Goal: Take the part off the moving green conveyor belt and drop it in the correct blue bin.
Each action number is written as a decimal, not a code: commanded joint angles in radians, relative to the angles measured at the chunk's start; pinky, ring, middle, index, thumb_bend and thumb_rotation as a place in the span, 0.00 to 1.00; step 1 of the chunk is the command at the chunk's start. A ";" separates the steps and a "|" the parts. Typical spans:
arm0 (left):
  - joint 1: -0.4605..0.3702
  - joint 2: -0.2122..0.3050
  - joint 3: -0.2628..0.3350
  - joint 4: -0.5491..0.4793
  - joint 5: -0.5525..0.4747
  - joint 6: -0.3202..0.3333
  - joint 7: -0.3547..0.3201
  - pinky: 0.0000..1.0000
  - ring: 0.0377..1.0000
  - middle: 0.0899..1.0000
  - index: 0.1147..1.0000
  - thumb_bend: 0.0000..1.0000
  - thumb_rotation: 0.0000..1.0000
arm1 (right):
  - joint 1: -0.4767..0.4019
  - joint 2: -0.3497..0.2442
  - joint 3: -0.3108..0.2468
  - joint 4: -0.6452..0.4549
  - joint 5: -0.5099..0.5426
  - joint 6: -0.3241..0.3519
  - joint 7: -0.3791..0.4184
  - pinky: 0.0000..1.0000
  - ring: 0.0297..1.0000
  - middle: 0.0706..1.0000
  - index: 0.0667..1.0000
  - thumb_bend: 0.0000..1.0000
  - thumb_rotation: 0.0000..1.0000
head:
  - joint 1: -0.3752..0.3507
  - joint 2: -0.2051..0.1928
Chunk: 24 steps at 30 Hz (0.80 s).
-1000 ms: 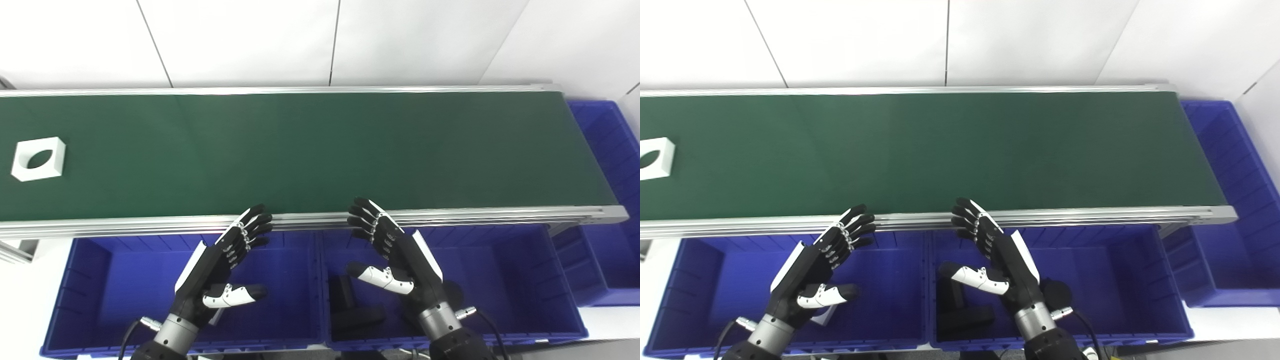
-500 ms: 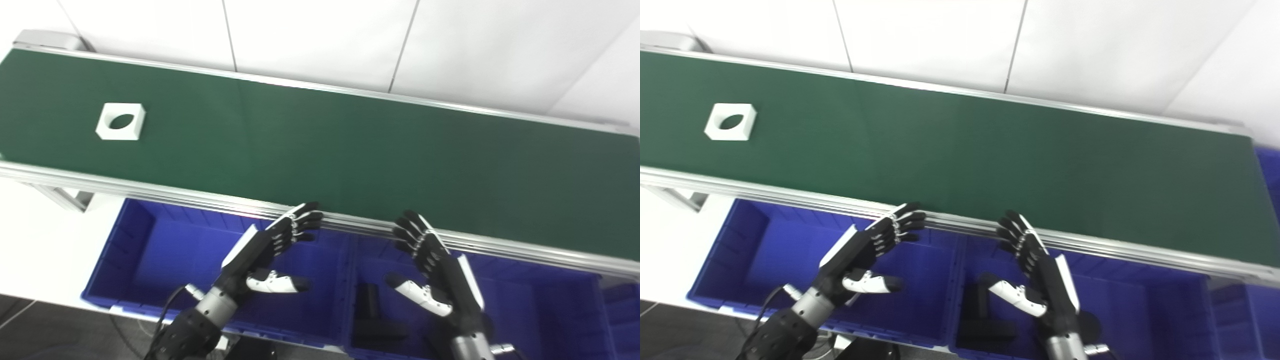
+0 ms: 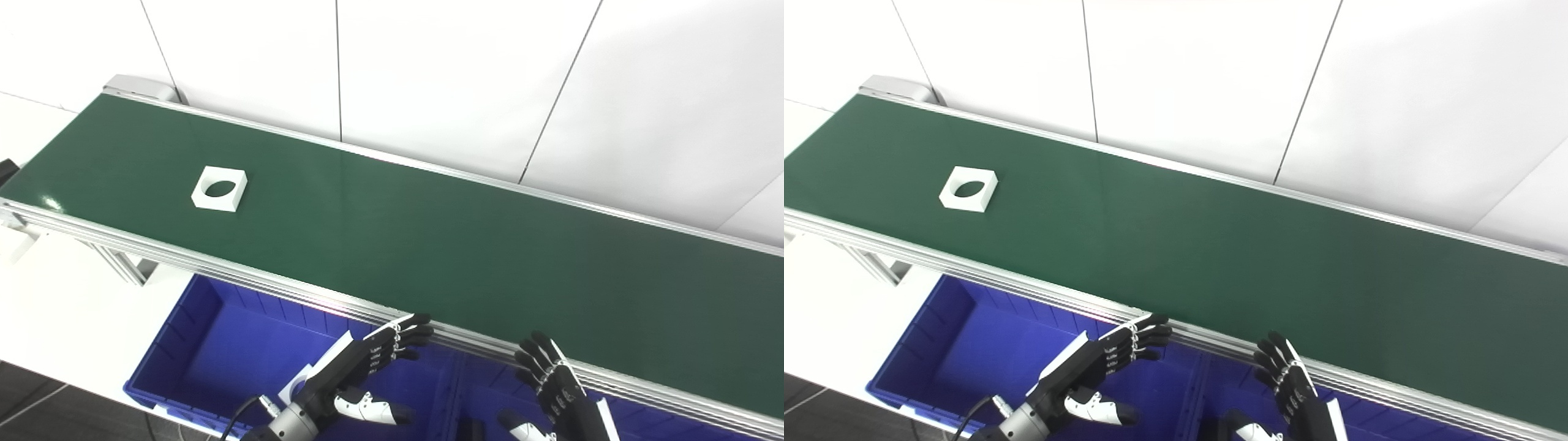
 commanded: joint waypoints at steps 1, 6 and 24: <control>-0.012 -0.002 -0.001 -0.017 0.000 -0.035 0.009 0.82 0.87 0.88 0.89 0.95 0.45 | -0.008 0.002 -0.003 -0.014 0.013 -0.067 0.011 0.84 0.87 0.89 0.92 0.64 0.29 | 0.001 -0.005; -0.015 0.004 0.004 -0.029 0.000 -0.029 0.010 0.83 0.87 0.88 0.89 0.95 0.44 | -0.011 0.006 -0.002 -0.005 0.013 -0.071 0.010 0.84 0.87 0.89 0.92 0.64 0.28 | 0.005 -0.014; -0.047 0.110 0.019 -0.373 0.002 0.176 -0.019 0.87 0.88 0.86 0.85 0.97 0.47 | -0.020 -0.004 -0.009 0.021 0.020 -0.091 0.016 0.85 0.87 0.89 0.92 0.64 0.30 | 0.039 -0.032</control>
